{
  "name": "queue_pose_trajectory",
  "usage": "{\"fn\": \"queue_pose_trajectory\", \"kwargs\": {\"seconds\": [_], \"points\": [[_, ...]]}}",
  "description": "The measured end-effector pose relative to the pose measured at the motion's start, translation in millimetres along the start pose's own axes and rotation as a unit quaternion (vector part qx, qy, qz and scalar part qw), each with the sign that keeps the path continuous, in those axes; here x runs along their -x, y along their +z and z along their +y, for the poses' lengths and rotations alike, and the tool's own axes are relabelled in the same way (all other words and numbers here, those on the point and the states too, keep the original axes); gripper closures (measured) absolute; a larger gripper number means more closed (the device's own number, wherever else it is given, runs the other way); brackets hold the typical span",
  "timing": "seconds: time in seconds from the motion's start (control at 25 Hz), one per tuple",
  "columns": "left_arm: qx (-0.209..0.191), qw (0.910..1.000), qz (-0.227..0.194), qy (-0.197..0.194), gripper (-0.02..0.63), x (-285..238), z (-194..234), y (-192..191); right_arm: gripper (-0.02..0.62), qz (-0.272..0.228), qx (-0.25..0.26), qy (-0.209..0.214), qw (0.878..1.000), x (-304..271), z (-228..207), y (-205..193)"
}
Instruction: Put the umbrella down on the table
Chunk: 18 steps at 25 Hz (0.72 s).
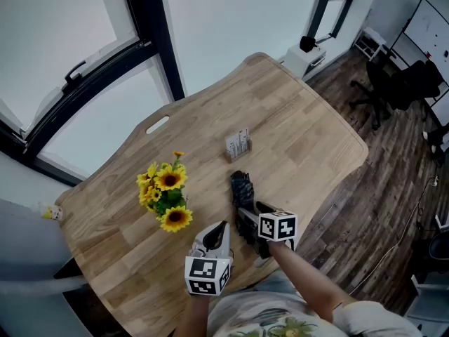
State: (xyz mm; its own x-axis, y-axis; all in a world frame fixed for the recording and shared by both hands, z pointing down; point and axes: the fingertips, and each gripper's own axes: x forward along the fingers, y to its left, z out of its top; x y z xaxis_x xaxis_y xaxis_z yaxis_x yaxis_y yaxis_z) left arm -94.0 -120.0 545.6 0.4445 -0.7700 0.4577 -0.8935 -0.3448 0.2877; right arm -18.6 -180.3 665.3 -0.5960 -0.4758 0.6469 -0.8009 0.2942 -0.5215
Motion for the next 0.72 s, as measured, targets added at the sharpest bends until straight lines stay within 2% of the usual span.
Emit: {"fn": "queue_pose_trajectory", "kwargs": {"seconds": [0.48,0.72], "points": [[-0.011,0.9997,-0.018,0.011,0.604,10,-2,14,0.296,-0.040,0.053,0.009,0.998,27,24,28],[-0.019,0.9992,-0.034,0.014,0.604,14,-7,25,0.321,-0.074,0.063,0.021,0.995,52,38,46]]}}
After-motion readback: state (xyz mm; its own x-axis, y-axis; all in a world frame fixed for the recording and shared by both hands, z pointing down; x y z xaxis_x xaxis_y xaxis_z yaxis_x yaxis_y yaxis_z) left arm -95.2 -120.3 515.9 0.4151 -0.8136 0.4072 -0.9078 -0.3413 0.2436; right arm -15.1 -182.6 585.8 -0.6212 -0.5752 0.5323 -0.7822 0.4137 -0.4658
